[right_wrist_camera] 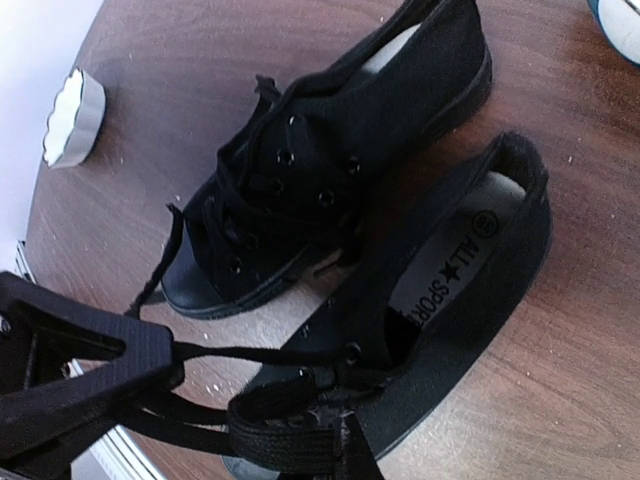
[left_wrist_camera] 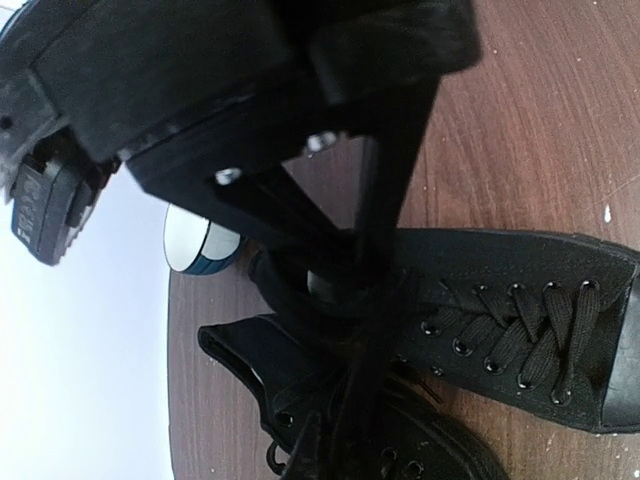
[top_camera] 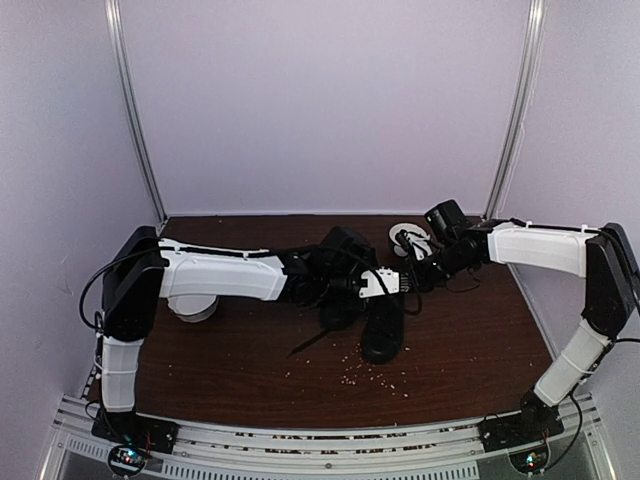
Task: Tie the shoes
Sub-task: Pull the crossed shoelace from the shoe.
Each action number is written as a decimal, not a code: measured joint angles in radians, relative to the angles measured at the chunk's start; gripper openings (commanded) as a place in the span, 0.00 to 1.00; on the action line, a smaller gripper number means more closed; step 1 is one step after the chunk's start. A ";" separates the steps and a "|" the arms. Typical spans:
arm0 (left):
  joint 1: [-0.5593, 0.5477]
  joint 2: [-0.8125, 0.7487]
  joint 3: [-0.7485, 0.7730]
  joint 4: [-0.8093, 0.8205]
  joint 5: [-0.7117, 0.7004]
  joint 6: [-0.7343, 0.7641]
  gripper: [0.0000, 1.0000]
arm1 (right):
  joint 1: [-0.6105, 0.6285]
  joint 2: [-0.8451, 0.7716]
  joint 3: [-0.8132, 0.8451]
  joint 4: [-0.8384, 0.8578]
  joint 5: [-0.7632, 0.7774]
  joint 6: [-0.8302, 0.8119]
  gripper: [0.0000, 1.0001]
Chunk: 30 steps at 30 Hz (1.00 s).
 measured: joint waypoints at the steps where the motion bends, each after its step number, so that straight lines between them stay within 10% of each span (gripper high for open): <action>1: 0.000 -0.001 0.000 0.000 0.003 -0.002 0.00 | 0.000 0.001 0.007 -0.024 -0.002 -0.016 0.00; 18: 0.000 -0.003 0.014 0.001 0.021 -0.031 0.00 | 0.000 0.124 0.118 -0.114 -0.086 -0.151 0.00; 30: 0.001 -0.002 0.022 -0.006 0.011 -0.072 0.00 | -0.002 0.109 0.126 -0.153 0.028 -0.151 0.35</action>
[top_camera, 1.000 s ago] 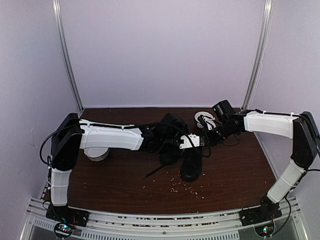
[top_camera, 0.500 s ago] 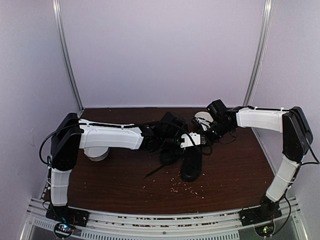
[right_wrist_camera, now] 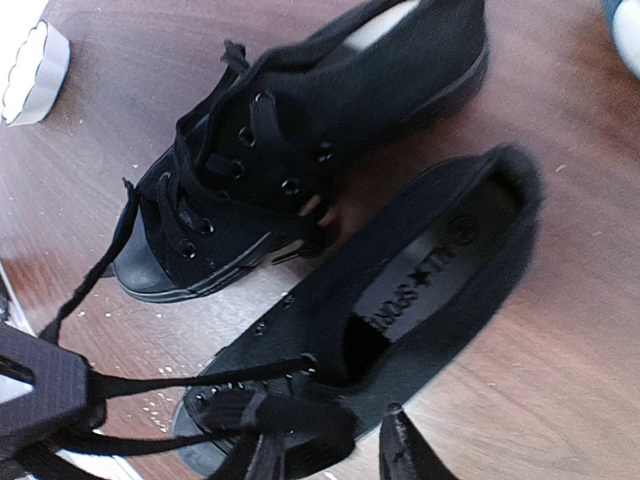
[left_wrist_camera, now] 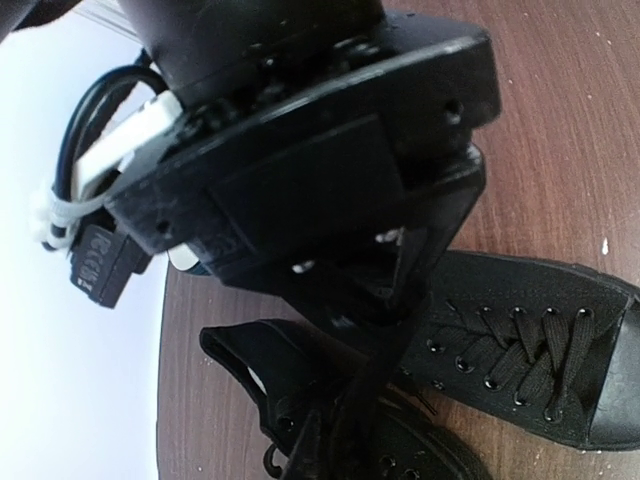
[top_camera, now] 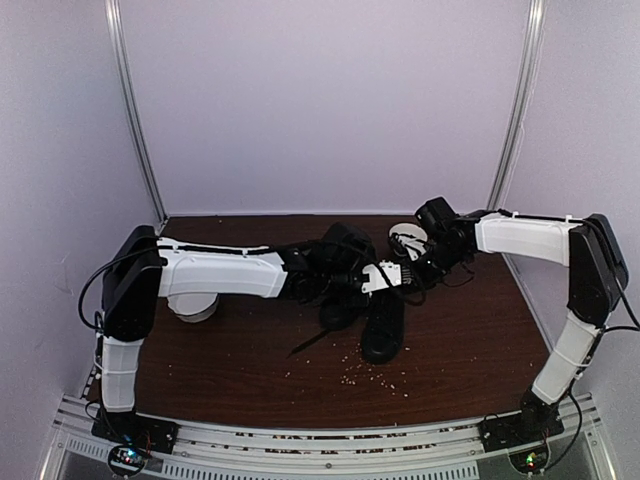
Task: Tie the shoes
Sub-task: Pull the crossed shoelace from the shoe.
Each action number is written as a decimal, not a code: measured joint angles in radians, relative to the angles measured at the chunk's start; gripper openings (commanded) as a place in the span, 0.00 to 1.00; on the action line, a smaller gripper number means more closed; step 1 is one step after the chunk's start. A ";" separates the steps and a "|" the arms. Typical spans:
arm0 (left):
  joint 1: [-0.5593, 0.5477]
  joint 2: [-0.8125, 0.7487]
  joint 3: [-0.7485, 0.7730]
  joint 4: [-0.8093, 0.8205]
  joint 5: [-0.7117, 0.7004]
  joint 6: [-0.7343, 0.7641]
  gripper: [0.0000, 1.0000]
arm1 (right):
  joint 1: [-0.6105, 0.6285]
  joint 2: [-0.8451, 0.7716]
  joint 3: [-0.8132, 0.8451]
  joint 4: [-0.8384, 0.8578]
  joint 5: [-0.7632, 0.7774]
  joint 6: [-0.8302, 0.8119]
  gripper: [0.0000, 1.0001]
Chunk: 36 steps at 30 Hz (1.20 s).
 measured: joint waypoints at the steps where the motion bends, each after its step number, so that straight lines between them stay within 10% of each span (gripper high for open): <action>1: 0.002 0.002 0.013 -0.011 -0.002 -0.009 0.00 | 0.000 -0.004 0.010 -0.011 0.018 -0.002 0.37; 21: 0.024 0.049 0.075 -0.053 0.024 -0.097 0.00 | -0.014 -0.065 0.038 -0.088 0.119 -0.017 0.40; 36: 0.030 0.049 0.075 -0.060 0.038 -0.152 0.00 | 0.043 -0.405 -0.500 0.462 0.045 0.094 0.41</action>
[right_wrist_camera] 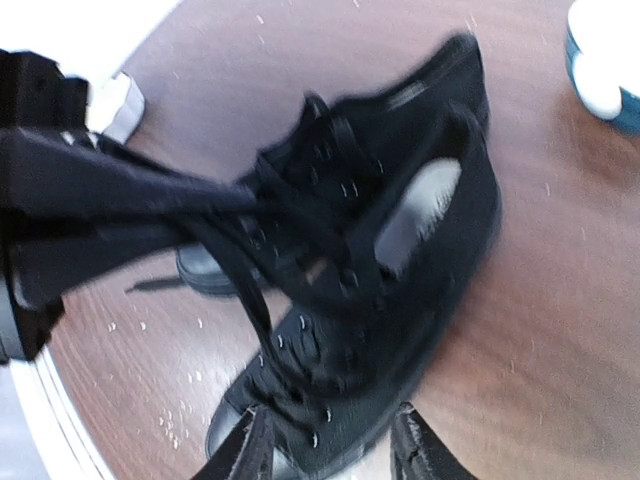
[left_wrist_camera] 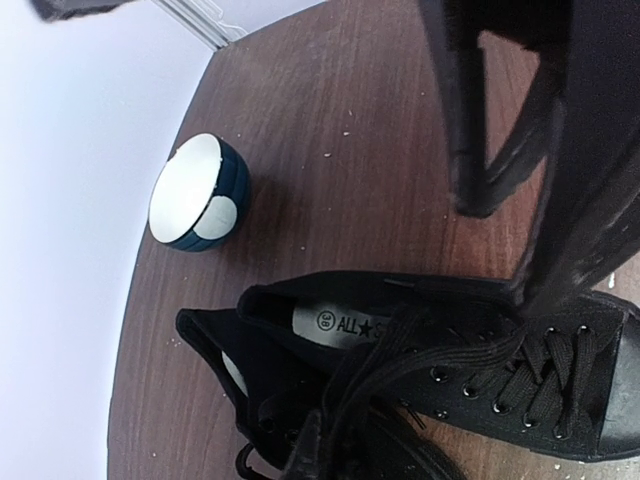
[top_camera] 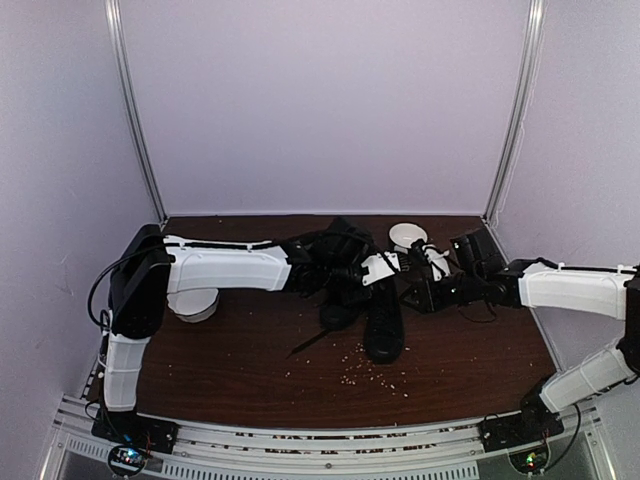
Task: Tie the shoes
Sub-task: Pull the crossed shoelace from the shoe.
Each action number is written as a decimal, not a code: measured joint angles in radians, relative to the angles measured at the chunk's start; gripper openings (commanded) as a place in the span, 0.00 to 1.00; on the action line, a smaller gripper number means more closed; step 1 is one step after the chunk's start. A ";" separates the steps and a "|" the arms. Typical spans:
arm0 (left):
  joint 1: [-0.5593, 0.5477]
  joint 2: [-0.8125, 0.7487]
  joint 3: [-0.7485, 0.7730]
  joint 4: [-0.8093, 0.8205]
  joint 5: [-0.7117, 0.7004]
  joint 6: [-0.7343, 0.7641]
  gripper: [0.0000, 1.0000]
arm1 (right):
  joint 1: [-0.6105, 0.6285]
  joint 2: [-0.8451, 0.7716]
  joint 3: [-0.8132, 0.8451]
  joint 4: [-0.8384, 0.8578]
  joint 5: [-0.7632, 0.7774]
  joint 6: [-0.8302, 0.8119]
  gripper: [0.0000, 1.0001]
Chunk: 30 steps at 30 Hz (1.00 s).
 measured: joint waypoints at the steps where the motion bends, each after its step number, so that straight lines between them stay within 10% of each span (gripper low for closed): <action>1: 0.002 0.000 0.000 0.000 0.002 -0.006 0.00 | 0.000 0.006 -0.009 0.046 -0.010 0.003 0.42; 15: 0.017 -0.001 0.000 0.001 0.025 -0.043 0.00 | 0.000 0.167 -0.065 0.394 -0.182 0.006 0.41; 26: 0.024 -0.003 0.000 0.005 0.035 -0.047 0.00 | 0.000 0.206 -0.080 0.423 -0.161 0.004 0.00; 30: 0.026 -0.005 0.000 0.005 0.042 -0.048 0.00 | 0.000 0.185 -0.098 0.408 -0.158 0.006 0.00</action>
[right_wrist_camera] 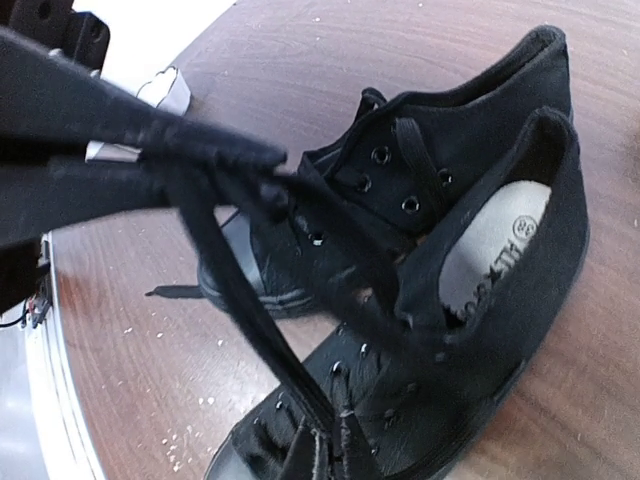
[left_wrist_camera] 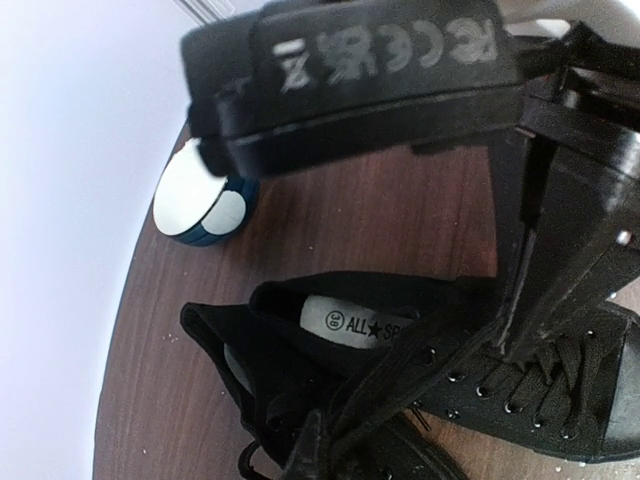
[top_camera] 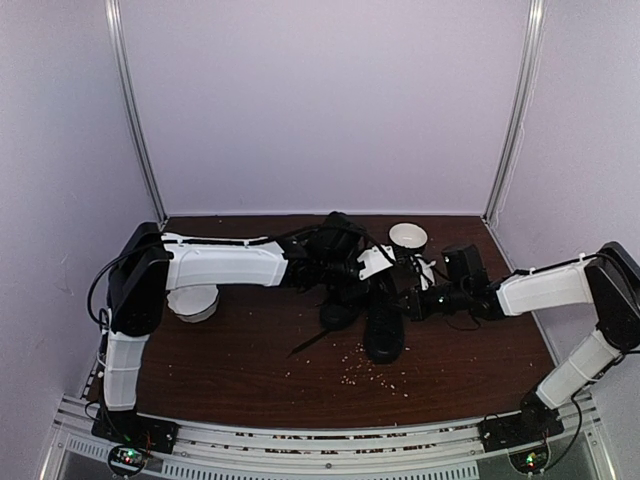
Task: Tie the shoes
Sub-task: Pull the crossed shoelace from the shoe.
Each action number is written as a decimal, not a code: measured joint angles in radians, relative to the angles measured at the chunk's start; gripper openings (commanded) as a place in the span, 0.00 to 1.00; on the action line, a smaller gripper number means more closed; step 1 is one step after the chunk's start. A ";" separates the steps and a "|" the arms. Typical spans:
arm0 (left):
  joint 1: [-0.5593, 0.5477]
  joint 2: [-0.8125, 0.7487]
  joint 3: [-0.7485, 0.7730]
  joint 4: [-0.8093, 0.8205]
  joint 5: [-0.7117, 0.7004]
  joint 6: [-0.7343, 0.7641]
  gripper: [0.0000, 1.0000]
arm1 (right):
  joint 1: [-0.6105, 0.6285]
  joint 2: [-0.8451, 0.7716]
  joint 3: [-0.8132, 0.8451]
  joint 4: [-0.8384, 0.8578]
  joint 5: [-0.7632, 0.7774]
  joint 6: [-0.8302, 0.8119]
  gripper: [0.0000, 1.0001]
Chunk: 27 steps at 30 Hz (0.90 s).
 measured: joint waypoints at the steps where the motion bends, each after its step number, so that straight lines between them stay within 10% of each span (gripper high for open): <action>1: 0.001 -0.002 0.000 0.001 0.000 0.000 0.00 | 0.000 -0.014 -0.006 -0.011 0.000 0.003 0.00; 27: 0.005 -0.051 -0.087 0.096 0.005 0.006 0.00 | -0.043 -0.037 0.293 -0.159 0.147 0.498 0.00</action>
